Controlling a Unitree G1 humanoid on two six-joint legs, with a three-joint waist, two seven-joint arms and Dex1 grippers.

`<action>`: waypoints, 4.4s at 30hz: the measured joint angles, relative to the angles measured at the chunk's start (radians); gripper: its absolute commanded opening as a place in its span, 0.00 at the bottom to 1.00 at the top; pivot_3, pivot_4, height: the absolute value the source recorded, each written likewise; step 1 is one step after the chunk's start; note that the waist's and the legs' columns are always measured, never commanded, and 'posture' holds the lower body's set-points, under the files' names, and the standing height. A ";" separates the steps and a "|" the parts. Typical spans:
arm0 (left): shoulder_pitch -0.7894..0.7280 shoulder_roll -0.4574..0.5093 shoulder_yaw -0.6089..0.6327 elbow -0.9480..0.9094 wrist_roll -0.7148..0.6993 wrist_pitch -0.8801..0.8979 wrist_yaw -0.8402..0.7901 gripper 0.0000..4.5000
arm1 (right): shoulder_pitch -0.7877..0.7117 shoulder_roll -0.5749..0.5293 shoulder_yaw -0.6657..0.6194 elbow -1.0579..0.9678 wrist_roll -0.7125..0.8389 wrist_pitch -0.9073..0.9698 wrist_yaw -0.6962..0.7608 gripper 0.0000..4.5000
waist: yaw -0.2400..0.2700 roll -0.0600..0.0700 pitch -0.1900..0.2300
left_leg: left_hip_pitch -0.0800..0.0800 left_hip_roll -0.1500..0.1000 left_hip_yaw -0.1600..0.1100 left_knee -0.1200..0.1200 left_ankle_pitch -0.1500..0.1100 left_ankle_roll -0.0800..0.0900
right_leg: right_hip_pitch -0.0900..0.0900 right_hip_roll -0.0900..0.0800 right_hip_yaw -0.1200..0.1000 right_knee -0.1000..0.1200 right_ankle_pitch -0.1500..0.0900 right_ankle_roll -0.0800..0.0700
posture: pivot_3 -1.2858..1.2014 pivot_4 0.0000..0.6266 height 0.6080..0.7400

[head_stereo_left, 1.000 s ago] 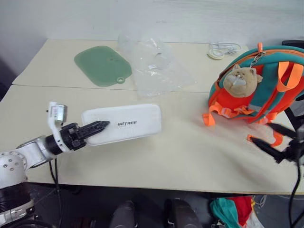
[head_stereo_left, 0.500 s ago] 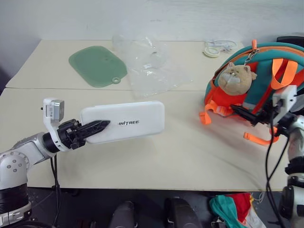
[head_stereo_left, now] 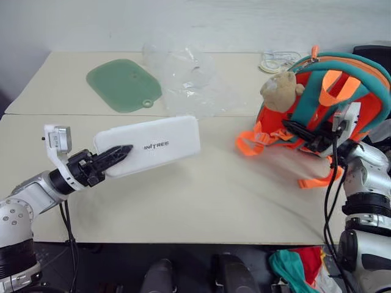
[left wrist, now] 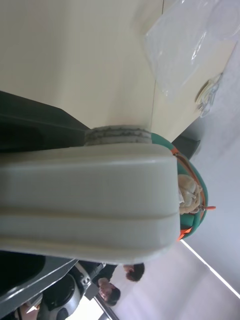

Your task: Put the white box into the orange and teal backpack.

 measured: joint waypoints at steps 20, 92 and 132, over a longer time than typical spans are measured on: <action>-0.029 0.047 0.047 0.158 0.112 -0.100 -0.032 0.28 | 0.205 -0.033 0.220 -0.827 0.390 0.602 0.018 0.14 | 0.015 0.000 0.000 | -0.003 0.000 -0.003 -0.001 -0.004 0.001 | -0.001 -0.002 -0.002 -0.005 0.000 0.000 | 0.52 0.24 1.00; -0.552 0.021 -0.500 0.209 0.630 -0.470 -0.621 0.82 | 0.259 -0.059 0.238 -0.694 0.257 0.519 0.034 0.13 | 0.030 -0.001 0.001 | -0.015 -0.001 -0.008 0.015 -0.003 0.005 | -0.003 -0.001 -0.009 0.003 0.001 0.003 | 0.52 0.24 1.00; -0.534 0.011 -0.558 0.442 0.732 -0.477 -0.435 0.07 | 0.274 -0.017 0.193 -0.685 0.261 0.502 -0.071 0.13 | 0.042 -0.001 0.001 | -0.014 -0.002 -0.007 0.015 -0.003 0.006 | -0.002 -0.001 -0.008 0.004 0.002 0.004 | 0.52 0.24 1.00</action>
